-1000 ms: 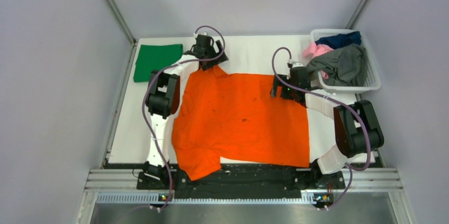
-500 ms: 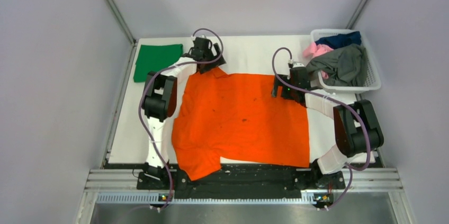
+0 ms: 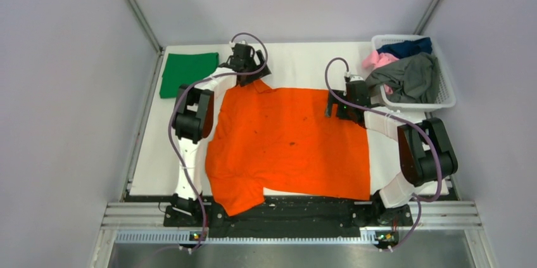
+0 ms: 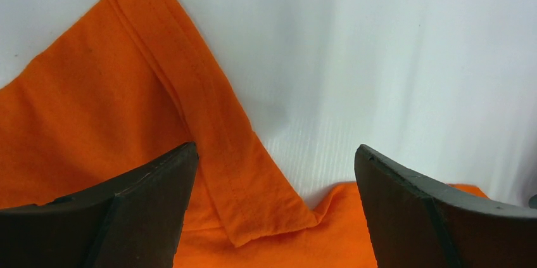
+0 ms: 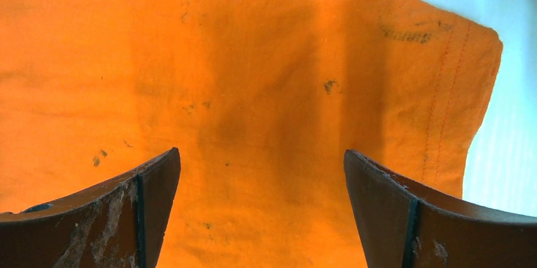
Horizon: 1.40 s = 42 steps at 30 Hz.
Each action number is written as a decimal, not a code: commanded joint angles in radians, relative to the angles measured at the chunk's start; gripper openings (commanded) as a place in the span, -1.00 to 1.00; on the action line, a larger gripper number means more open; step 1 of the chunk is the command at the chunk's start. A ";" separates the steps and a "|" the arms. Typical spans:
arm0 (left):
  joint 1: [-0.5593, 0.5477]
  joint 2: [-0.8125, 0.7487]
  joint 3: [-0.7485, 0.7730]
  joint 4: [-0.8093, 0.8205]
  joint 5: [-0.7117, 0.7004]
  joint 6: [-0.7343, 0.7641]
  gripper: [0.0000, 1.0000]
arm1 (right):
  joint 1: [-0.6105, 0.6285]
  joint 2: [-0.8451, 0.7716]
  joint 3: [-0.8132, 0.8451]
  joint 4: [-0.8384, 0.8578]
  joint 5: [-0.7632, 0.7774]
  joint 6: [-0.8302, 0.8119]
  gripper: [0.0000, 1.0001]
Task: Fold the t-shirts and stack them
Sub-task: Flatten out the tshirt
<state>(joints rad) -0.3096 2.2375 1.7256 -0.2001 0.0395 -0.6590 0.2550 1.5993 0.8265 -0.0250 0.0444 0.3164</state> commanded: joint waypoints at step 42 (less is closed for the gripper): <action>0.001 -0.234 -0.233 0.210 0.020 -0.055 0.97 | 0.009 0.041 0.043 -0.024 0.034 -0.022 0.98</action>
<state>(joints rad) -0.3092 2.0384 1.5520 -0.0307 0.0883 -0.7319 0.2554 1.6306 0.8383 -0.0532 0.0776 0.2989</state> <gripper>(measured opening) 0.986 0.986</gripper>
